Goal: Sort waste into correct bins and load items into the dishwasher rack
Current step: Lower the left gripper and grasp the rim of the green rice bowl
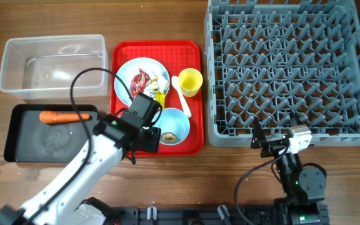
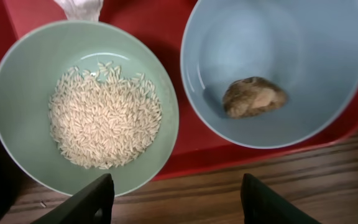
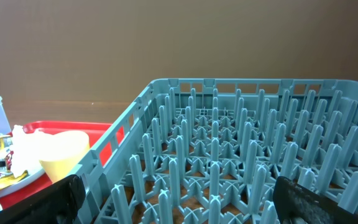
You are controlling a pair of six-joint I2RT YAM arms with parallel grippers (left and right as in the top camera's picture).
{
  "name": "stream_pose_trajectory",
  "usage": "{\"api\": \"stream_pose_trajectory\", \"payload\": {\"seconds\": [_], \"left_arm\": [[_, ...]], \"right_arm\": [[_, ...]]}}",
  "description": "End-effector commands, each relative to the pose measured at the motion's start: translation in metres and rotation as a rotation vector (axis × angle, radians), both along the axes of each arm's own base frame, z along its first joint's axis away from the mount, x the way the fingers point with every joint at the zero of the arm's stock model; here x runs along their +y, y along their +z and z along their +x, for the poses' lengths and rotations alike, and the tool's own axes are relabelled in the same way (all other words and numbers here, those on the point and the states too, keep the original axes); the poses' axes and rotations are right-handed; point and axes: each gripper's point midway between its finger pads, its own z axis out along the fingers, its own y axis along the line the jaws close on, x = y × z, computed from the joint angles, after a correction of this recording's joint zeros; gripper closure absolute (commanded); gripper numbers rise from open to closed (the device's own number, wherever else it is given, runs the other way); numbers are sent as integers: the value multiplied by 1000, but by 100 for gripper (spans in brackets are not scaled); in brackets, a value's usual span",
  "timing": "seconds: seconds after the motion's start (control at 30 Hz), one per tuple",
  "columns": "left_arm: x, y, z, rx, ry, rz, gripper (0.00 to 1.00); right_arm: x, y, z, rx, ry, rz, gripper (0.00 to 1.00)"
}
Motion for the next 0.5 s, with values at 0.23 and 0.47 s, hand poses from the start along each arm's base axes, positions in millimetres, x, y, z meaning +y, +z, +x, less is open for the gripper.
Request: {"api": "stream_pose_trajectory", "payload": {"seconds": [0.23, 0.47], "left_arm": [[12, -55, 5, 112, 14, 156, 39], [13, -58, 13, 83, 19, 171, 52]], "right_arm": [[-2, 1, 0, -3, -7, 14, 0], [-2, 1, 0, -3, -7, 14, 1]]}}
